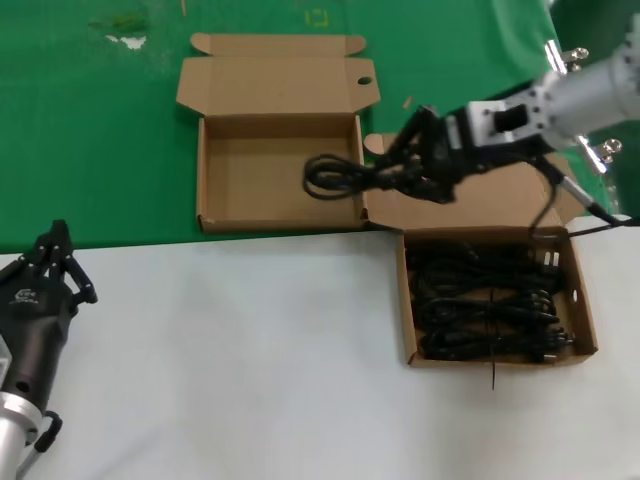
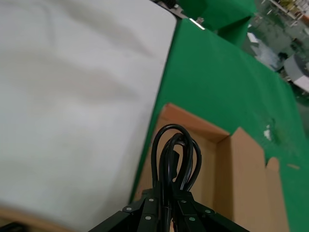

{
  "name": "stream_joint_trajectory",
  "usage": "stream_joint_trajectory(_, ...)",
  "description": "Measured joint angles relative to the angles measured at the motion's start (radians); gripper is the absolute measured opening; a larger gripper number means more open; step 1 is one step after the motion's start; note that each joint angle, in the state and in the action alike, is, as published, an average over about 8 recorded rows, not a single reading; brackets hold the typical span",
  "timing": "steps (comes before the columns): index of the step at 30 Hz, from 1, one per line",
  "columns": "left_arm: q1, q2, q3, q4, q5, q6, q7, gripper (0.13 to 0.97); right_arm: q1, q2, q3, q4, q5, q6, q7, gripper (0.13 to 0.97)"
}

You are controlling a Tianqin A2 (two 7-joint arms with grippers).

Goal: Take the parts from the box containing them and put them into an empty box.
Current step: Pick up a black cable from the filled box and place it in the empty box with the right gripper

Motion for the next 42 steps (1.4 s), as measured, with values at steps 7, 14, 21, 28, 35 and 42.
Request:
stream_joint_trajectory(7, 0.000, 0.000, 0.000, 0.000, 0.000, 0.000, 0.000, 0.140, 0.096, -0.154, 0.021, -0.267, 0.003, 0.134, -0.149, 0.168)
stream_joint_trajectory(14, 0.000, 0.000, 0.000, 0.000, 0.000, 0.000, 0.000, 0.140, 0.123, -0.258, 0.041, -0.382, 0.004, 0.272, -0.219, 0.168)
stream_joint_trajectory(21, 0.000, 0.000, 0.000, 0.000, 0.000, 0.000, 0.000, 0.140, 0.101, -0.321, 0.047, -0.406, 0.003, 0.397, -0.249, 0.168)
stream_joint_trajectory(28, 0.000, 0.000, 0.000, 0.000, 0.000, 0.000, 0.000, 0.140, 0.059, -0.347, -0.054, -0.380, 0.101, 0.488, -0.258, 0.168)
stream_joint_trajectory(35, 0.000, 0.000, 0.000, 0.000, 0.000, 0.000, 0.000, 0.140, 0.016, -0.352, -0.288, -0.340, 0.317, 0.567, -0.257, 0.168)
stream_joint_trajectory(42, 0.000, 0.000, 0.000, 0.000, 0.000, 0.000, 0.000, 0.140, -0.013, -0.353, -0.493, -0.314, 0.516, 0.629, -0.266, 0.168)
